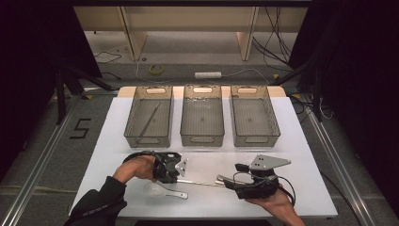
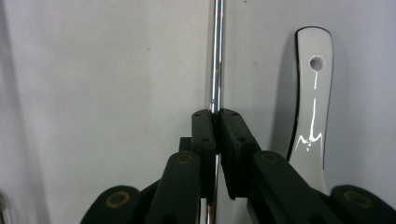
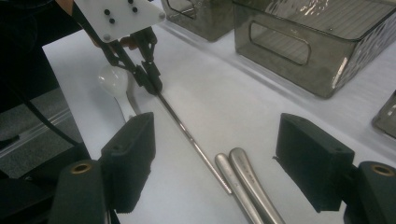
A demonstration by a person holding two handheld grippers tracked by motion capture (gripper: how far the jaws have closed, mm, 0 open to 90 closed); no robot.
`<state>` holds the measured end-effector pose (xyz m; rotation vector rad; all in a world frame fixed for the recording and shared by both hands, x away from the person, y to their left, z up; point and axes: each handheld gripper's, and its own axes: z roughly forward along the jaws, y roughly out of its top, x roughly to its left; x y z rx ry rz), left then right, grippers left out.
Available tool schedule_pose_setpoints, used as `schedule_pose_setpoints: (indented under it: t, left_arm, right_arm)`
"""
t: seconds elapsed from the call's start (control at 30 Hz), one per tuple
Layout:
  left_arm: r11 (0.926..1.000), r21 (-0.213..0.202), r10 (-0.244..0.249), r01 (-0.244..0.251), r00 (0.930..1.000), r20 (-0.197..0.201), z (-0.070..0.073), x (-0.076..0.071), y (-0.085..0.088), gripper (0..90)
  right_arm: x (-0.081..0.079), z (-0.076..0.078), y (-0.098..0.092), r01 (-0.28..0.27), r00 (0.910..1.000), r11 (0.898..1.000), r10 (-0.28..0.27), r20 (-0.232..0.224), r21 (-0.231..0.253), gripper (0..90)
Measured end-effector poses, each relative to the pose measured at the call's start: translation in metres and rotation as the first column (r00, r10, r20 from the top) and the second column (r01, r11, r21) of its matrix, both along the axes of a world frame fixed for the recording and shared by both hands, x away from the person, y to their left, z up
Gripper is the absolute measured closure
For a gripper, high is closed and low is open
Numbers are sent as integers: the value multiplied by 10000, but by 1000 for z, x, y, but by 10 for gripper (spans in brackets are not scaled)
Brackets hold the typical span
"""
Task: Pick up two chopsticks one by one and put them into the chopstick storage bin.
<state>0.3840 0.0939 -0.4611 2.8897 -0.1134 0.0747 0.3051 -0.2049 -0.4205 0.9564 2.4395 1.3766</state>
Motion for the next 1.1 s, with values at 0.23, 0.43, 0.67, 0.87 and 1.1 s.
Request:
schedule_pose_setpoints:
  t: [0.23,0.43,0.67,0.87,1.1]
  left_arm:
    - [10000,-32,-61,61,9999,-79,1,0,1,843]
    - [9995,-317,12,-17,9999,-138,5,0,2,844]
    - [9988,-487,64,-75,9997,-229,11,-1,2,844]
    - [9971,-746,114,-132,9996,-250,18,-3,4,844]
    - [9961,-875,119,-146,9994,-316,27,-5,6,845]
  right_arm:
    - [0,0,0,17,10000,10000,-17,-41,-14,296]
    - [0,0,0,9,10000,10000,-9,-52,0,298]
    - [1,0,0,15,10000,10000,-15,-57,27,300]
    - [1,1,-1,-4,10000,10000,4,-67,50,301]
    - [1,1,-1,0,10000,10000,1,-84,79,303]
